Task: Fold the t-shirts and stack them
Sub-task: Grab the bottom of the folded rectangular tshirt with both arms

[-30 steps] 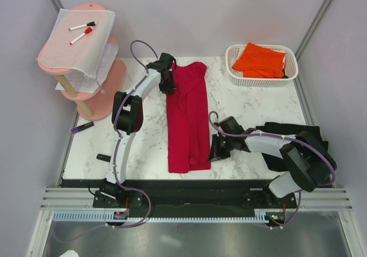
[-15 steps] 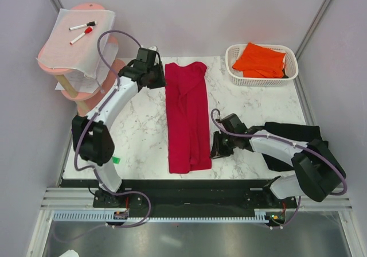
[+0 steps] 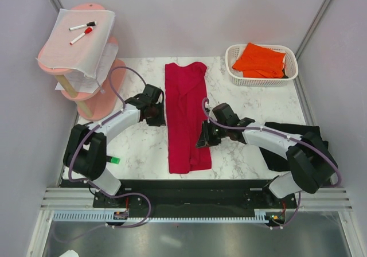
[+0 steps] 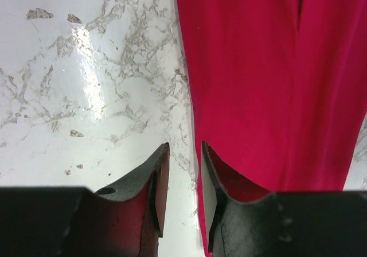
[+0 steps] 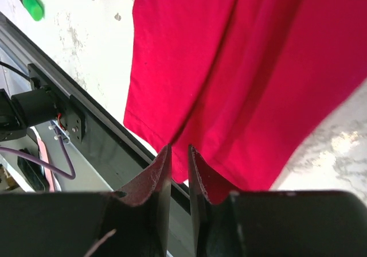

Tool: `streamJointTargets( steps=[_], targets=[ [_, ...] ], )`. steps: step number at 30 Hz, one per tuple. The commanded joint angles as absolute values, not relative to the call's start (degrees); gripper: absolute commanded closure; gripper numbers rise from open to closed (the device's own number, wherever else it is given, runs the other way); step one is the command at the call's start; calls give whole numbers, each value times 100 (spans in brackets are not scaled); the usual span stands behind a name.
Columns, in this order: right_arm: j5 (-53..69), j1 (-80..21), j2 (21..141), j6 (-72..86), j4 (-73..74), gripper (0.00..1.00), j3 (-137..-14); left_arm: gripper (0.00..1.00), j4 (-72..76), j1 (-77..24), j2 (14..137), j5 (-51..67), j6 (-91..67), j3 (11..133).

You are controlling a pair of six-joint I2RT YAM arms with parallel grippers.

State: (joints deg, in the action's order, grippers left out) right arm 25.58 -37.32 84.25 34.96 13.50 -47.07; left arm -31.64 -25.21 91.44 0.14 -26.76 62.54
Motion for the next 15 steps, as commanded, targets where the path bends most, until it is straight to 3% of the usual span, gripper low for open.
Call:
streamJointTargets(
  steps=[1,15],
  targets=[
    [2874,-3876,8849,3586,949,76,-5010,64,-2786,-2531,8947,18,-2848,6126],
    [2777,-4245,9756,3762,589,76,-5115,64,-2795,-2540,9281,-264,-2786,6029]
  ],
)
